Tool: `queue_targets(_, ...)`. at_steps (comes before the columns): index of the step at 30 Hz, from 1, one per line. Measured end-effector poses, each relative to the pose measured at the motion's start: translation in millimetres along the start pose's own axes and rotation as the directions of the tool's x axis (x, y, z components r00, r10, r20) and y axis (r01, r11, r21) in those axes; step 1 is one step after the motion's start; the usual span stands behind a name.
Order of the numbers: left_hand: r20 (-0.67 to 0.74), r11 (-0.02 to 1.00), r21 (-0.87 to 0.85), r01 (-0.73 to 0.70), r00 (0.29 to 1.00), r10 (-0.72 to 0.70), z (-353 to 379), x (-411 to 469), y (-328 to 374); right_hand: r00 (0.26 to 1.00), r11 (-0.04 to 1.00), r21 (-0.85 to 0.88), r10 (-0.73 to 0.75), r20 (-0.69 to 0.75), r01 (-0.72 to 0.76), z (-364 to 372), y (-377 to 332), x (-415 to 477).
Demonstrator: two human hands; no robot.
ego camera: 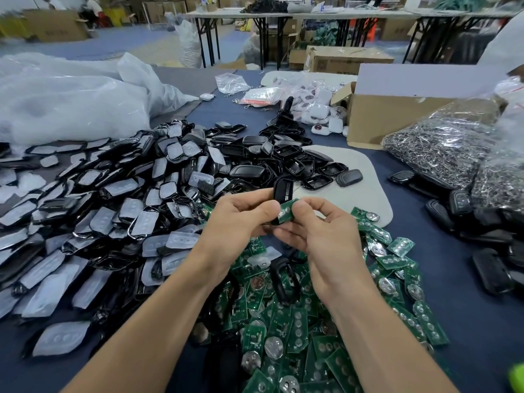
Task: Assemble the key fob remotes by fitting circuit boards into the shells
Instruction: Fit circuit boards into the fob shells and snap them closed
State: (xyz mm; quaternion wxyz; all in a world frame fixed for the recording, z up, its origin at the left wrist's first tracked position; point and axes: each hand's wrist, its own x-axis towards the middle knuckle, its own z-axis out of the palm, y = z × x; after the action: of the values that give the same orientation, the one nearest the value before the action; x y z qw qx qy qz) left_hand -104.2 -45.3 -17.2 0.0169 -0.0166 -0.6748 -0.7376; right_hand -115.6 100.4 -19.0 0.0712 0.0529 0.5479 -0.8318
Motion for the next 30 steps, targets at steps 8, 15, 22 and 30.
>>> queue_targets(8, -0.272, 0.971, 0.175, 0.164, 0.956, -0.112, -4.3, 3.2, -3.9, 0.925, 0.769, -0.575, -0.376, -0.055, 0.279, -13.9, 2.4, 5.8)
queue_targets(15, -0.089, 0.98, 0.105, 0.169, 0.983, -0.16, -6.9, 1.8, -3.0, 0.916, 0.737, -0.576, -0.399, 0.049, 0.353, -17.5, -0.2, 8.4)
queue_targets(22, -0.077, 0.976, 0.104, 0.193, 0.98, -0.185, -11.5, 3.4, -5.0, 0.9, 0.663, -0.644, -0.425, 0.096, 0.382, -15.7, 1.4, 6.4)
queue_targets(30, -0.065, 0.97, 0.123, 0.21, 0.977, -0.203, -11.7, 0.8, 1.8, 0.872, 0.619, -0.676, -0.484, 0.073, 0.4, -10.7, 3.6, 3.2)
